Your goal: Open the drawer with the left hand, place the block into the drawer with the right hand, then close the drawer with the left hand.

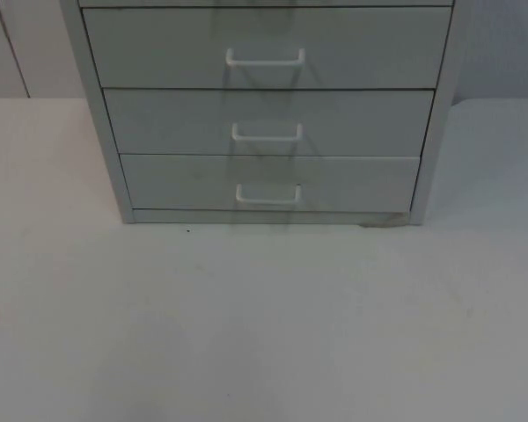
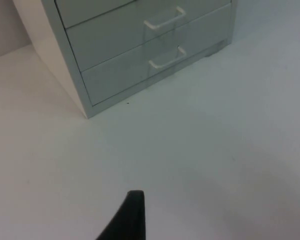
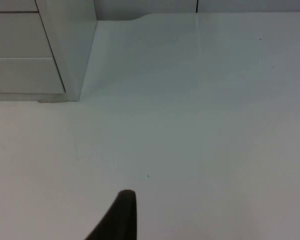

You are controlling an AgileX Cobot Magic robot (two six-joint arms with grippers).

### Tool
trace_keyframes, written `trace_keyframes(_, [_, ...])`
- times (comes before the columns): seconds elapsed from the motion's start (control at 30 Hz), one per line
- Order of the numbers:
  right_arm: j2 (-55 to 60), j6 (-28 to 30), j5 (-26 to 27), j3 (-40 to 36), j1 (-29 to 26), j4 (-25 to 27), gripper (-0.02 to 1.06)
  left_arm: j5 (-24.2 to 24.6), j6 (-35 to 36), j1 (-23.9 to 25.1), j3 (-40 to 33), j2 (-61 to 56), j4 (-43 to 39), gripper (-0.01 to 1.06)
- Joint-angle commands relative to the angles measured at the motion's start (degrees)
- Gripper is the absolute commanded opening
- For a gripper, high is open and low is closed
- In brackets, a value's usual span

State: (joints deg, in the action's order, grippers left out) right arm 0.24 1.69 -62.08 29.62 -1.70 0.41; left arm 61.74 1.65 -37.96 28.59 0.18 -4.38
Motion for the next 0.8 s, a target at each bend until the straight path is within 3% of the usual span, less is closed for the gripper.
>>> trace_keyframes(0.0, [-0.2, 0.5, 0.2, 0.0, 0.1, 0.0, 1.05, -0.1, 0.1, 0.8, -0.2, -0.2, -0.5, 1.05])
trace_keyframes(0.43, [-0.2, 0.5, 0.2, 0.0, 0.2, 0.0, 1.05, -0.1, 0.1, 12.5, -0.2, -0.2, -0.7, 1.05])
trace_keyframes(0.63, [-0.2, 0.5, 0.2, 0.0, 0.2, 0.0, 1.05, -0.1, 0.1, 19.3, -0.2, -0.2, -0.7, 1.05])
trace_keyframes(0.77, [-0.2, 0.5, 0.2, 0.0, 0.2, 0.0, 1.05, -0.1, 0.1, 26.3, -0.2, -0.2, -0.7, 1.05])
